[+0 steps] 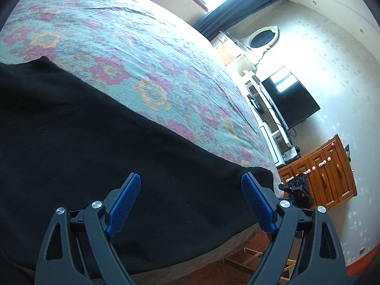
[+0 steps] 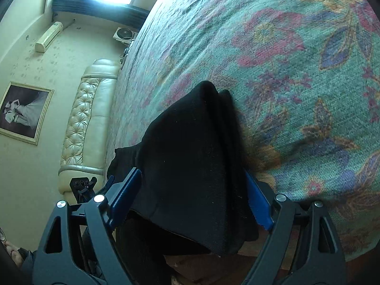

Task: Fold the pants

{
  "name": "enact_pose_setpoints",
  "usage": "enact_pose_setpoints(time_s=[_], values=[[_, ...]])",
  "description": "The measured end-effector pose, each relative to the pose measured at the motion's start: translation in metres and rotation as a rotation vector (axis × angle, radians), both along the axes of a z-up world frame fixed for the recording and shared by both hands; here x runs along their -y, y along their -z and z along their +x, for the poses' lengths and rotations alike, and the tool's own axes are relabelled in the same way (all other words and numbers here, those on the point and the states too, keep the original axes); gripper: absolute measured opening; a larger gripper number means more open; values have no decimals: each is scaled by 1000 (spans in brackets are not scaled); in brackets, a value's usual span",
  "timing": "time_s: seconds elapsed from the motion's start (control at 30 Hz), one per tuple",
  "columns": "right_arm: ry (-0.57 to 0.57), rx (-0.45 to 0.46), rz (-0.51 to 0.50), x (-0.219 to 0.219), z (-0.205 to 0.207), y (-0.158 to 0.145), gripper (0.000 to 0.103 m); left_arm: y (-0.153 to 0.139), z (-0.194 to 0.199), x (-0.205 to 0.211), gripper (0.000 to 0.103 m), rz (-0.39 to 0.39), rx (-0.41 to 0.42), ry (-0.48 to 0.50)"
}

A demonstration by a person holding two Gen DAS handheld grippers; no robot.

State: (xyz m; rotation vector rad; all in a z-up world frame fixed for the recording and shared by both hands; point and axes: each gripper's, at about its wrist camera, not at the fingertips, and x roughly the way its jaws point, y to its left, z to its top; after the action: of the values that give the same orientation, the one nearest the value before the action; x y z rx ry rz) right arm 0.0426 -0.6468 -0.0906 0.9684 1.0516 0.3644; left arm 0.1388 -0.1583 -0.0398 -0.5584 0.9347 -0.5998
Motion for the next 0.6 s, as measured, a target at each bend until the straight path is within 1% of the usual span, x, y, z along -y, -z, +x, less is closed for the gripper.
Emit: enact_pose_setpoints(time_s=[0.03,0.07,0.13,0.2,0.3,0.37,0.4,0.47,0.6], values=[[-13,-7,-11,-5,4,0,48,2,1,-4,86,4,-7,-6],[-25,-22,-30,-8,6,1,23,4,1,-5,86,8,-13,-10],[-53,-45,-98,-17,8,3,22,8,2,-6,86,12,-27,-6],[-49,-48,-149,-22,10,-1,20,11,2,-5,86,17,-38,1],[-27,-53,-289,-22,9,-12,18,13,2,-6,86,20,-36,11],[-2,-75,-278,-16,6,-4,17,14,2,-8,86,24,-39,9],[5,-78,-289,-18,6,-4,17,15,2,-10,86,22,-45,7],[7,-86,-338,-20,3,-6,17,16,2,-13,86,20,-55,3],[37,-104,-403,-26,2,-17,18,18,0,-22,86,36,-64,2]])
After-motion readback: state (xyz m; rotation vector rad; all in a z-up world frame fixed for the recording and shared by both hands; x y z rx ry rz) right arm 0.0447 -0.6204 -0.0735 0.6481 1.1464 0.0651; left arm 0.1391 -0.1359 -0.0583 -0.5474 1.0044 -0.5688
